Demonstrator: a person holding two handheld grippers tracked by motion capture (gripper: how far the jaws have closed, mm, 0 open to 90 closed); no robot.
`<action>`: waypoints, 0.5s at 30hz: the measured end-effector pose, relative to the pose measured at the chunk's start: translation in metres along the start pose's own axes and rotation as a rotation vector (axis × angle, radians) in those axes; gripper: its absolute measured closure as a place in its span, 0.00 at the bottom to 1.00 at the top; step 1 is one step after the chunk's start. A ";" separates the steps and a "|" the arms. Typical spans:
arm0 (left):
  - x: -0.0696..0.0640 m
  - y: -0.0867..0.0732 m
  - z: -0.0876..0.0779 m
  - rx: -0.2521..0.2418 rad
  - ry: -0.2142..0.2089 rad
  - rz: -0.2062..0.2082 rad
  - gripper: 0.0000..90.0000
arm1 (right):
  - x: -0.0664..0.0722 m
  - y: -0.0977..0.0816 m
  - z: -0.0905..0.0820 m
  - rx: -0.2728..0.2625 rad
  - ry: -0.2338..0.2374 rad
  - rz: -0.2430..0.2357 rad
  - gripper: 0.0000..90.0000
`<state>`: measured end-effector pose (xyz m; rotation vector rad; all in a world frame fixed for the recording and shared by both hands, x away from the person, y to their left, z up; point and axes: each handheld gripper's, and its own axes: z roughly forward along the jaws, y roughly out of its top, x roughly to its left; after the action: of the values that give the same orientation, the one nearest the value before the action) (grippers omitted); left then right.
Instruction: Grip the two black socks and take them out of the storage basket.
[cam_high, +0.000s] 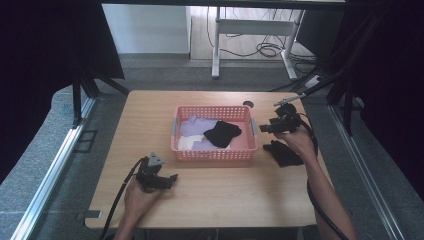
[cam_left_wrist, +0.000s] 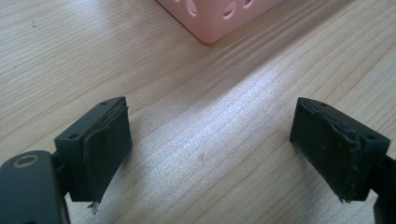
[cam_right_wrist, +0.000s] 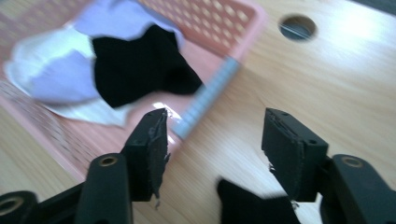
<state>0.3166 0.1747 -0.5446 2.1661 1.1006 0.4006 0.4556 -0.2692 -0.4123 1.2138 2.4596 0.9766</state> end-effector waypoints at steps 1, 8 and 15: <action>0.000 0.000 0.000 0.000 0.000 0.000 0.14 | 0.003 0.004 0.002 -0.005 0.012 -0.007 0.44; 0.000 0.000 0.000 -0.001 0.001 -0.001 0.14 | 0.023 0.031 0.031 0.005 0.020 -0.066 0.41; 0.000 0.000 0.000 0.000 0.000 -0.001 0.14 | 0.037 0.047 0.057 0.015 0.024 -0.096 0.41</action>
<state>0.3166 0.1747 -0.5446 2.1650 1.1016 0.4008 0.4884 -0.1935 -0.4213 1.0831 2.5223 0.9531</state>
